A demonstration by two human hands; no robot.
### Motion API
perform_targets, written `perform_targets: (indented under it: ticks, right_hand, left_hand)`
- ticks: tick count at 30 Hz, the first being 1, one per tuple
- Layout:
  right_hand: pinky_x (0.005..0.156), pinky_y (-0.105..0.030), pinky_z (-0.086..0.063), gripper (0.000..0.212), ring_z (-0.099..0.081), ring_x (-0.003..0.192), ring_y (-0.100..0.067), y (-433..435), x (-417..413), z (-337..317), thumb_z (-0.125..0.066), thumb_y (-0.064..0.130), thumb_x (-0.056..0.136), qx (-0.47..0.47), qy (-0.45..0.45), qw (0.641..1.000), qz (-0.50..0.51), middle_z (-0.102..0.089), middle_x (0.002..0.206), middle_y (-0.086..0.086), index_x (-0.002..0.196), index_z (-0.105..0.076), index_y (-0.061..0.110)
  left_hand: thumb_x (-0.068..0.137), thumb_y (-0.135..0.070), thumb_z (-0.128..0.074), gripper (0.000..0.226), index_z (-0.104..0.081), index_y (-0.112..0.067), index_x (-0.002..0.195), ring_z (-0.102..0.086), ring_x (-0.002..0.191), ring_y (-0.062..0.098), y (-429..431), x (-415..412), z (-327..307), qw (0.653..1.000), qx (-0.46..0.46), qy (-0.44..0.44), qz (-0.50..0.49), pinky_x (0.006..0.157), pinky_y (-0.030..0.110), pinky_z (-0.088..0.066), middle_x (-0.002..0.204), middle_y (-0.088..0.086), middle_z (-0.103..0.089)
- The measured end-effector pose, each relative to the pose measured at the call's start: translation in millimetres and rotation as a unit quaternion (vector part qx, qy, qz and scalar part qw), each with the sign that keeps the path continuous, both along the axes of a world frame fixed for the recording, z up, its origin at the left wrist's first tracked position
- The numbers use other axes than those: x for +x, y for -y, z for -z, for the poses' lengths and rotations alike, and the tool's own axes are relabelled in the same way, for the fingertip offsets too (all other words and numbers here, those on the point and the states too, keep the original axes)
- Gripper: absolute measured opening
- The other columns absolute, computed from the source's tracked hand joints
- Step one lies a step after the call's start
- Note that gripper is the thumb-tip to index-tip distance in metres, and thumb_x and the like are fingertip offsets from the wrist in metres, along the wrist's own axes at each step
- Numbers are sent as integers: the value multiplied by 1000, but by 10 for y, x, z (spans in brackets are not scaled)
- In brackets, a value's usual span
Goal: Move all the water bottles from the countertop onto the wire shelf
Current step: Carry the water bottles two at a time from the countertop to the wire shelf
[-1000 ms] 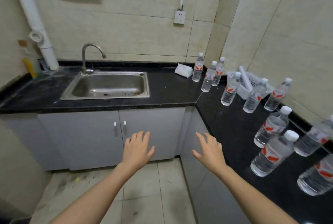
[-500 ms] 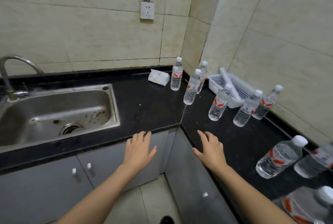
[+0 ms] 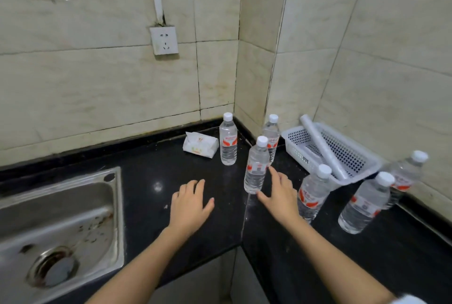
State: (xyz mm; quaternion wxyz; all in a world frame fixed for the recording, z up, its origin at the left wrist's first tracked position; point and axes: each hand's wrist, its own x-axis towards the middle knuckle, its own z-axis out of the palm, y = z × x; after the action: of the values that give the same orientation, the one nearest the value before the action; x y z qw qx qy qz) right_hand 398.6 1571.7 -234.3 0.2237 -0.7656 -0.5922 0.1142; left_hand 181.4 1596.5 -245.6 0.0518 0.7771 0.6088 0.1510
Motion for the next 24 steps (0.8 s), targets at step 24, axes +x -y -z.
perform_targets:
  ticks: [24]
  right_hand:
    - [90,-22,-37,65,-50,110,-12,-1740,-1,240,-80,16,63,76,-271,949,142,-51,116,1,111,-39,31]
  left_hand:
    - [68,-41,-74,92,-26,-9,139,-45,117,36,-2867,976,112,968,-112,209,81,92,46,-42,129,17,-46]
